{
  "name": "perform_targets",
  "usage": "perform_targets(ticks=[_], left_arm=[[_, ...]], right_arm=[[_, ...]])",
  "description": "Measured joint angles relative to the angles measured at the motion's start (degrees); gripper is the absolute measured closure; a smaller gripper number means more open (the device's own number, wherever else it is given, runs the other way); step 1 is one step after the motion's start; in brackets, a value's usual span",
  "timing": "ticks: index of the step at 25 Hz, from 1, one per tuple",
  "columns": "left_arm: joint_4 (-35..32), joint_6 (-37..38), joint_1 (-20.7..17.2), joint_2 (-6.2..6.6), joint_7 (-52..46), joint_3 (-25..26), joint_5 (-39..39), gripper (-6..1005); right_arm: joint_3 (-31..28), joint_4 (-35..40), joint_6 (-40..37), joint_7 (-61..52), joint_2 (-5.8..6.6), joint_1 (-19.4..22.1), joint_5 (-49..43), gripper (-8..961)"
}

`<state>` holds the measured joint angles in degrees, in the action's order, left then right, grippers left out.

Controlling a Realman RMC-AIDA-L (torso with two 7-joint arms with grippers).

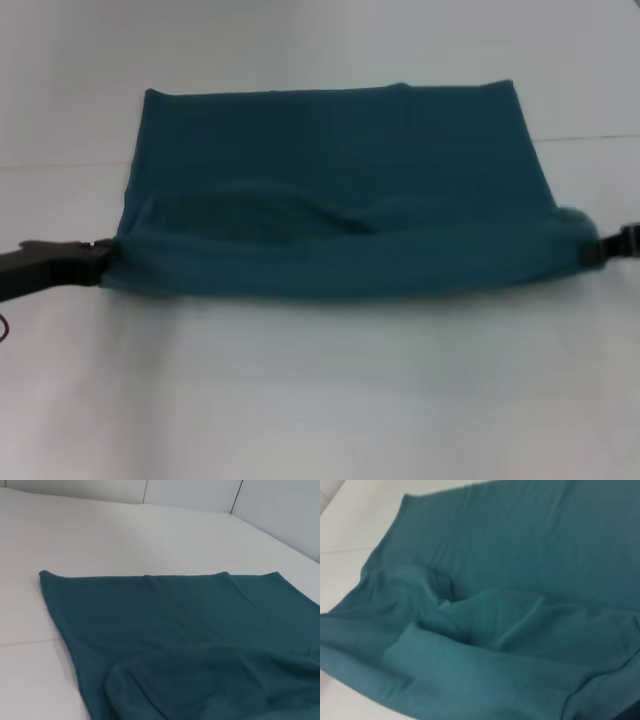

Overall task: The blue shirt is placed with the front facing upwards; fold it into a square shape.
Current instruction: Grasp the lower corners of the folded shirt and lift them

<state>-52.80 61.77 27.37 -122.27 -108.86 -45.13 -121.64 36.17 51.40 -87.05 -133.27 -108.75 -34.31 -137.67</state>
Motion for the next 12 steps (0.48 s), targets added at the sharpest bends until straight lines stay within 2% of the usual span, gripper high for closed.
perform_targets(ticks=[6,12], left_arm=[[1.4,-0.3,-0.4,-0.14,0.7,0.1,0.0,974],[1.3,-0.3,-0.6,-0.16,0.8,0.2,0.0,973]], right_arm=[[0.3,-7.5,5.3,2.4,-0.25,0.1,-0.9,897],[0.1,-7.8,3.2,-1.2,1.65,-0.7,-0.9,898]])
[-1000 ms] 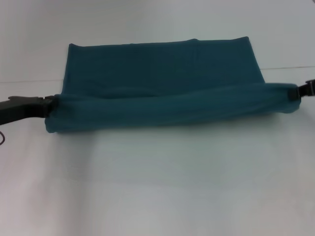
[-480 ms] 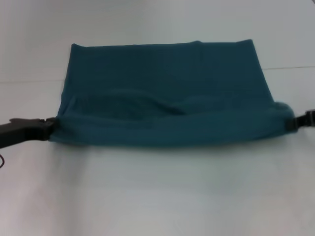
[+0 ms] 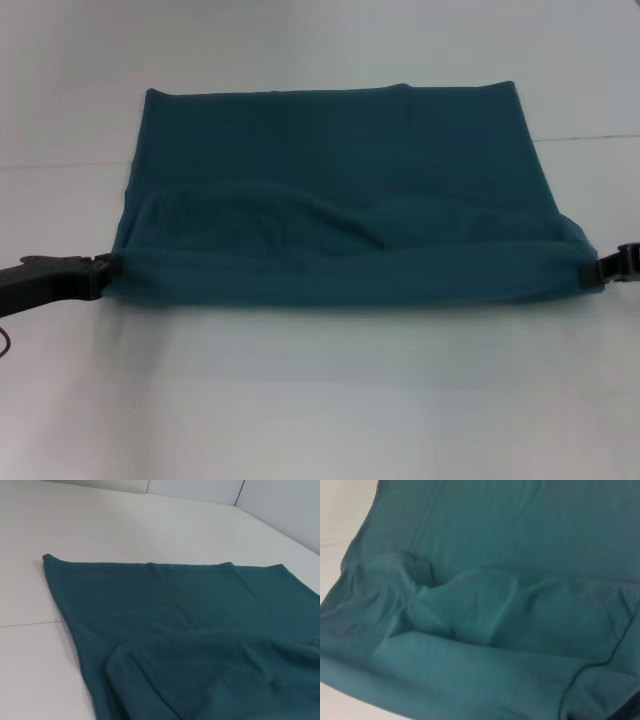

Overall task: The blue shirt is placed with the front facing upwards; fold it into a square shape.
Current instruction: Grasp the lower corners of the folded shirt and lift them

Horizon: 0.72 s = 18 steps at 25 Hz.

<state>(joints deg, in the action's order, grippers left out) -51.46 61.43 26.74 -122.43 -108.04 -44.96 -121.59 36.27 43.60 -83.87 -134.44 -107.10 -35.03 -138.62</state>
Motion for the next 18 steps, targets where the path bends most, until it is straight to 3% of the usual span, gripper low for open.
perform_targets(ticks=[18], left_arm=[[-0.1,0.0,0.3,0.18,0.1,0.0,-0.1,973]], right_arm=[[0.0,-0.5,-4.2,-3.2,2.13,-0.7,-0.4,873]])
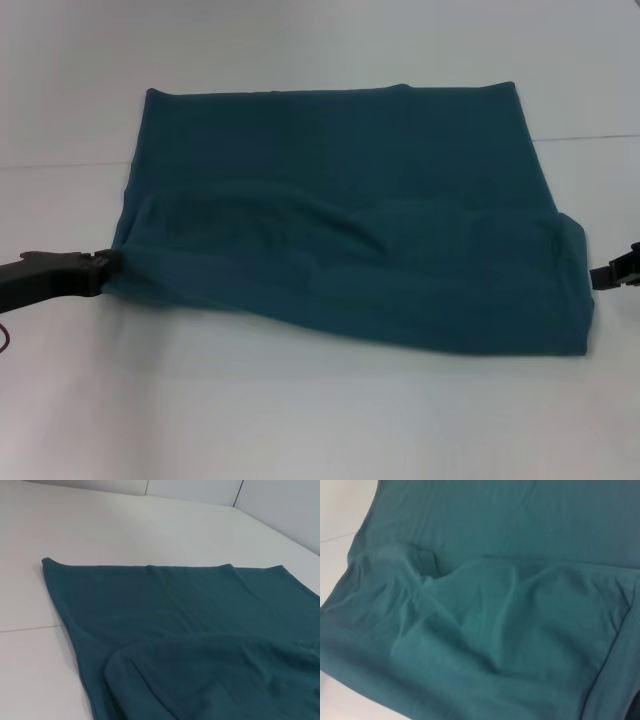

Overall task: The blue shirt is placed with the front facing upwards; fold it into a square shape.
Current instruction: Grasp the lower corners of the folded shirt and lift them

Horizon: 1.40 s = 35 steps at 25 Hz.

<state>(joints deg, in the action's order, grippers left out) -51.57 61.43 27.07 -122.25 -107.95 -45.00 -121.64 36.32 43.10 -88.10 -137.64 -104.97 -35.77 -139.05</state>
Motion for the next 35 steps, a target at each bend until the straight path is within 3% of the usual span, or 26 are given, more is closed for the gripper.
perform_targets(ticks=[6,12,17,35], left_arm=[[-0.1,0.1,-0.3,-0.06,0.0,0.0,0.0,974],[0.1,0.2,-0.3,-0.16,0.4,0.0,0.0,974],[0.2,0.4,-0.3,-0.18,0.6,-0.1,0.0,974],[0.3,0.6,0.0,-0.18,0.6,-0.4,0.0,973]], right_arm=[[0.5,-0.1,-0.1,-1.6,0.04,0.0,-4.6,933],[0.4,-0.7,0.3,-2.7,-1.07,-0.4,-6.8,787],[0.5,-0.7,1.9,-2.4,-2.13,-0.3,-7.1,562],[1.1,-5.4,8.8,-2.3,-3.19,-2.3,-8.4,569]])
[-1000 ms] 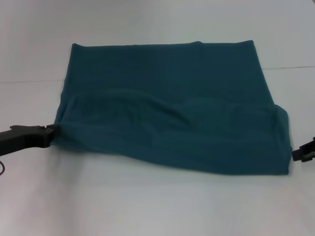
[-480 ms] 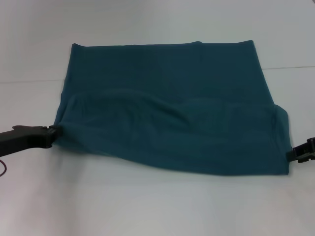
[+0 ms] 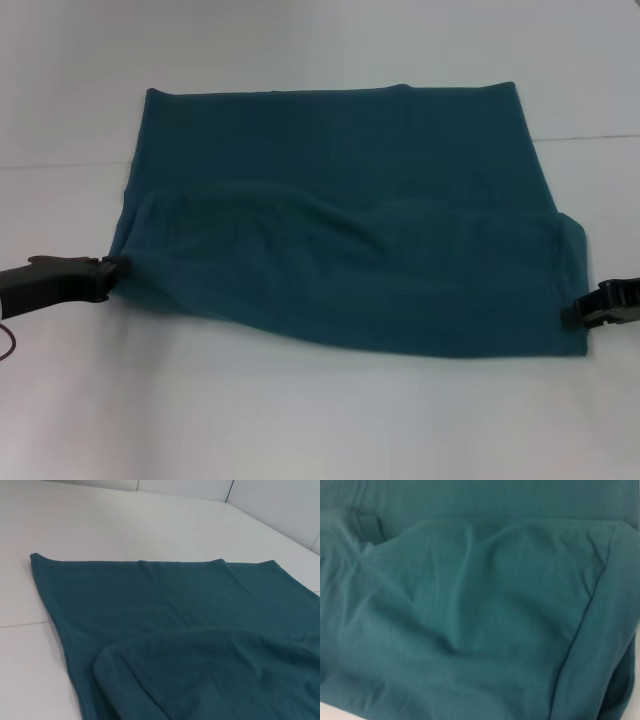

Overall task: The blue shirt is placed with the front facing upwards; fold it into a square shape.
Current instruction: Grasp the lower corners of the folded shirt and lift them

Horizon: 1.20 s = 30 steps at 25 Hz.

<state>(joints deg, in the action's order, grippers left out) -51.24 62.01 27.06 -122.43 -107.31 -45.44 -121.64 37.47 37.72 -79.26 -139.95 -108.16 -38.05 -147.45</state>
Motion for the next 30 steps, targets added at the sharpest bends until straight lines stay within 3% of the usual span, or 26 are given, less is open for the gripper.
perform_targets(ticks=[6,12,24,27,30], left_arm=[[0.0,-0.1,-0.1,0.0,0.0,0.1,0.0,974],[0.0,-0.1,-0.1,0.0,0.0,0.3,0.0,974],[-0.4,0.0,-0.2,0.0,-0.3,0.4,0.1,974],[-0.9,0.0,0.1,0.06,-0.7,0.4,0.3,973],[-2.6,0.1,0.7,0.23,-1.7,0.4,0.3,973]], right_arm=[[1.5,-0.4,0.8,0.5,-0.1,-0.3,0.0,689],[1.3,0.1,0.5,1.0,0.24,0.0,0.3,904],[-2.1,4.1,-1.9,1.9,1.07,-0.3,1.3,951],[-2.7,5.0,-2.4,1.6,2.05,-0.5,3.9,950],[-2.8,5.2,-2.3,1.1,3.8,-1.5,6.7,949]])
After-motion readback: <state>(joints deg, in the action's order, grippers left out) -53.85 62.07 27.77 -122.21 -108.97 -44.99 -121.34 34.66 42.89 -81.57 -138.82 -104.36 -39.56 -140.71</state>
